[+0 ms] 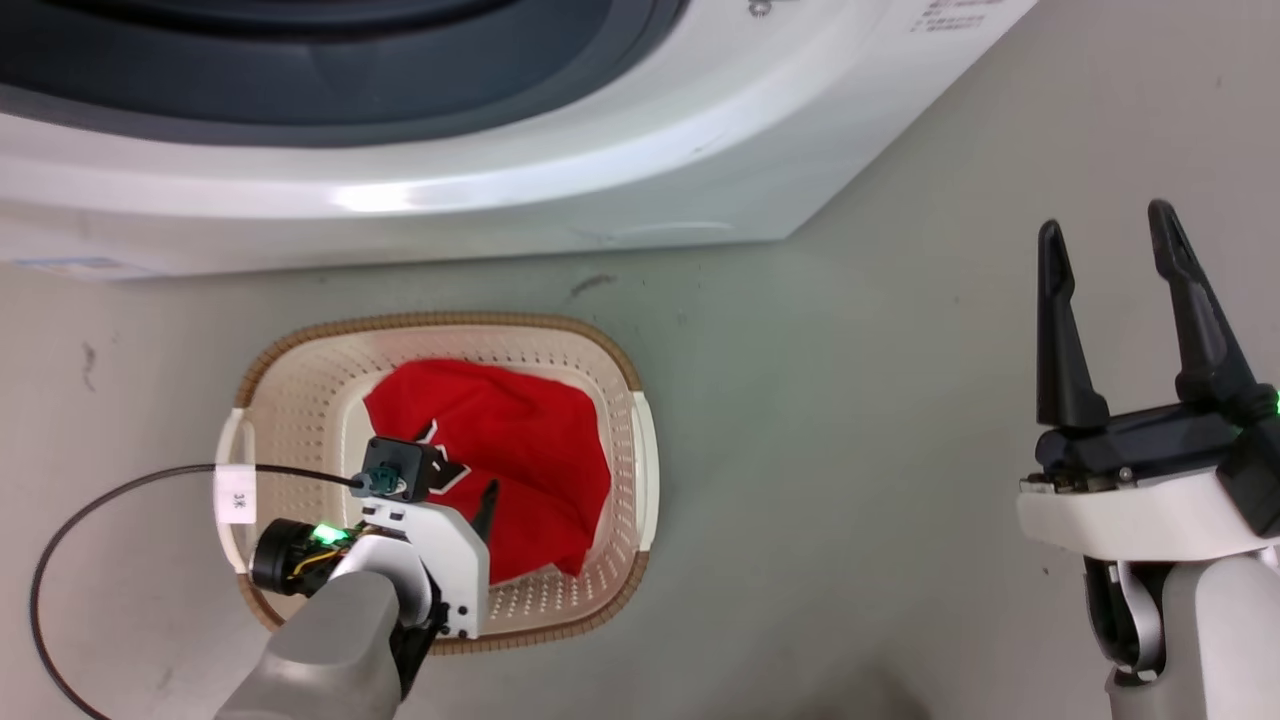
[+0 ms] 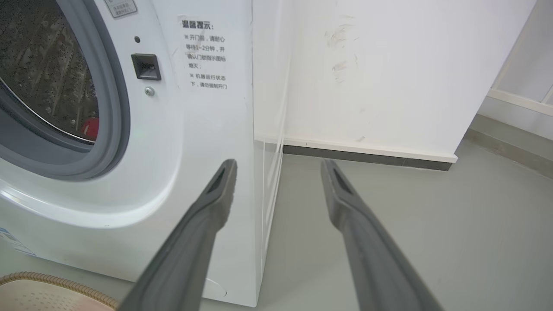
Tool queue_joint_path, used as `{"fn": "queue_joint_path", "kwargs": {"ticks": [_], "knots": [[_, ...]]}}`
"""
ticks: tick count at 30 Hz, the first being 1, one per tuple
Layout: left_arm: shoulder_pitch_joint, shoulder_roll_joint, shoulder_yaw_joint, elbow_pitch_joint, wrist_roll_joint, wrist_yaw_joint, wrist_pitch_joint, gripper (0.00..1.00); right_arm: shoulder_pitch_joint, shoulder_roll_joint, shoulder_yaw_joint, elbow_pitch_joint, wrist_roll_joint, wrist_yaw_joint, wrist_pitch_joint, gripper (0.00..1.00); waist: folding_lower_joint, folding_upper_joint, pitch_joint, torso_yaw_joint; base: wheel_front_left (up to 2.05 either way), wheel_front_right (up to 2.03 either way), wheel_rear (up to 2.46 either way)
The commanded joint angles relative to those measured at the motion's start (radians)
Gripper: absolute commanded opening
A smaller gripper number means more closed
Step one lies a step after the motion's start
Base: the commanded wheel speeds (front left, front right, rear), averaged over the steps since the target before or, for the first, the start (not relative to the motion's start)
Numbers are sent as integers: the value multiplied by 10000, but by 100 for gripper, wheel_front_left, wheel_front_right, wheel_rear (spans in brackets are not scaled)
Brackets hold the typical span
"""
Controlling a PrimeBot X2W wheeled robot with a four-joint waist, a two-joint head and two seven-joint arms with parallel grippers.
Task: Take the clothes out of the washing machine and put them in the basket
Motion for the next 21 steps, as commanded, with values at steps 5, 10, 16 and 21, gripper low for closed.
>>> {"fn": "queue_joint_path", "kwargs": {"ticks": [5, 10, 16, 21], "knots": [[740, 240, 804, -1527, 225, 574, -61, 100, 464, 10, -28, 152, -62, -7, -24, 100, 0, 0, -1196, 310, 0, 0, 0], [1664, 473, 1845, -3261, 883, 1094, -61, 100, 792, 10, -2, 248, -97, -7, -24, 100, 0, 0, -1876, 485, 0, 0, 0], [2960, 548, 3273, -5373, 1926, 1528, -63, 100, 1193, 10, 5, 374, -165, -7, -22, 100, 0, 0, -2683, 679, 0, 0, 0], [3897, 356, 4378, -7067, 2872, 1762, -63, 100, 1511, 10, 2, 440, -192, -7, -22, 100, 0, 0, -3272, 833, 0, 0, 0]]}}
